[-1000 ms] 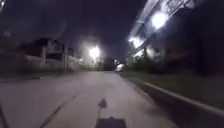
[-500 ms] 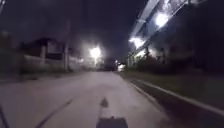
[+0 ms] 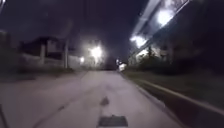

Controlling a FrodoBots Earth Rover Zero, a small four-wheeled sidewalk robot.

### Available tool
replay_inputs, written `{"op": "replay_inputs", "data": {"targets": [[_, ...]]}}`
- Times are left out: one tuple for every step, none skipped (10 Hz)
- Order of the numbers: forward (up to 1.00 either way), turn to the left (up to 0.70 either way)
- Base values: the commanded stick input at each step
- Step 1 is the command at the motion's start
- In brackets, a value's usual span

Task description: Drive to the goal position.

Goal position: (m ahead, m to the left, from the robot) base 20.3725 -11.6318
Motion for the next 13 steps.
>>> {"op": "replay_inputs", "data": {"targets": [[0.7, 0.0], [0.7, 0.0], [0.7, 0.0], [0.7, 0.0], [0.7, 0.0], [0.7, 0.0], [0.7, 0.0], [0.7, 0.0], [0.7, 0.0], [0.7, 0.0], [0.7, 0.0], [0.7, 0.0], [0.7, 0.0]]}}
